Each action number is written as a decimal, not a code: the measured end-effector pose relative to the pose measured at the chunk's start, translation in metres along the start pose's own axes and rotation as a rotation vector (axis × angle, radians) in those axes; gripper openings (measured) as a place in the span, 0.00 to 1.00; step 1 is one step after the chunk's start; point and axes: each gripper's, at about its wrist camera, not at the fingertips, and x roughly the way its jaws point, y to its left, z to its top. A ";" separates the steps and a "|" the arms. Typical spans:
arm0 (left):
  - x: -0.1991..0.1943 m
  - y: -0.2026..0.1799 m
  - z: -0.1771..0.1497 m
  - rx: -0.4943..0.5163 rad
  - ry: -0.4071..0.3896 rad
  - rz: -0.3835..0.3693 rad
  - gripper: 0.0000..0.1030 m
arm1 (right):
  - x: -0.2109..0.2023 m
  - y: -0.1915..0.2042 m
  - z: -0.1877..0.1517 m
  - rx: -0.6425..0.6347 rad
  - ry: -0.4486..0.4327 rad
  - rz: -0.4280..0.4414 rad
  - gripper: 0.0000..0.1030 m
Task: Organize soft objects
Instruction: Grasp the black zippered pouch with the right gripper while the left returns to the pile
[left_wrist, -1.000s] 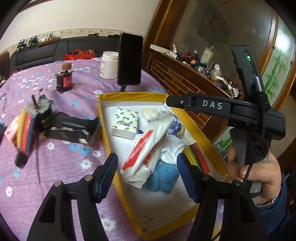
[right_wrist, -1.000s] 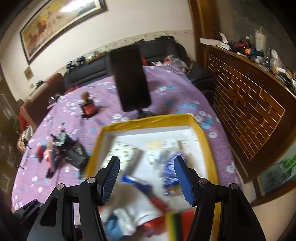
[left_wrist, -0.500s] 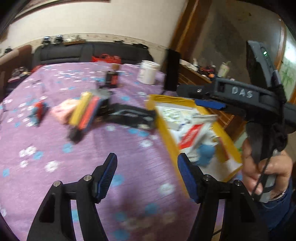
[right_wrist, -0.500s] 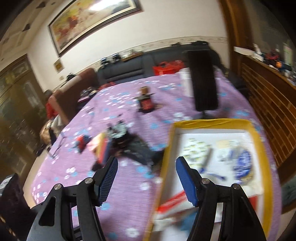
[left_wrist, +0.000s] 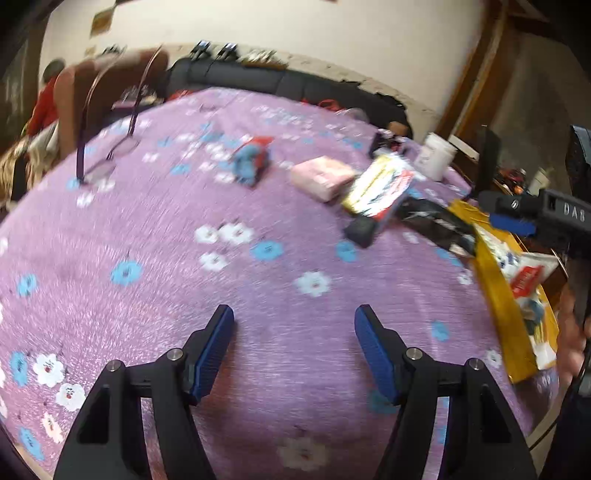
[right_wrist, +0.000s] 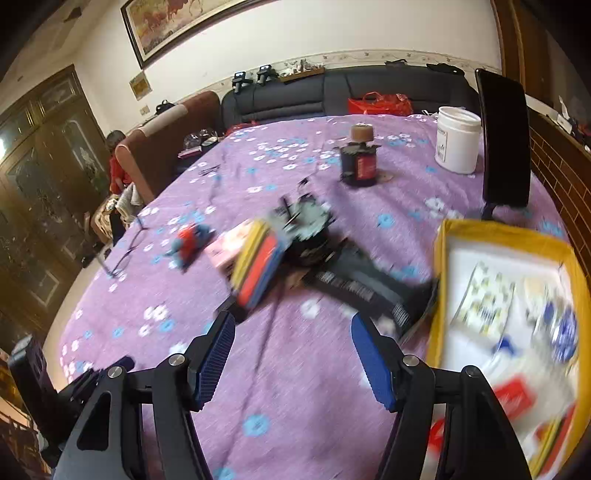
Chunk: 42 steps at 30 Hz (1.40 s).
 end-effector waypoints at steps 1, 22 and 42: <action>-0.003 0.002 0.000 -0.006 -0.013 -0.016 0.66 | 0.004 -0.009 0.007 0.008 0.012 -0.021 0.68; -0.004 0.002 -0.003 0.001 -0.008 -0.083 0.70 | 0.083 0.006 0.006 -0.136 0.305 -0.021 0.32; -0.007 0.004 0.040 0.033 0.011 -0.009 0.70 | 0.065 0.027 -0.047 0.051 -0.019 -0.045 0.47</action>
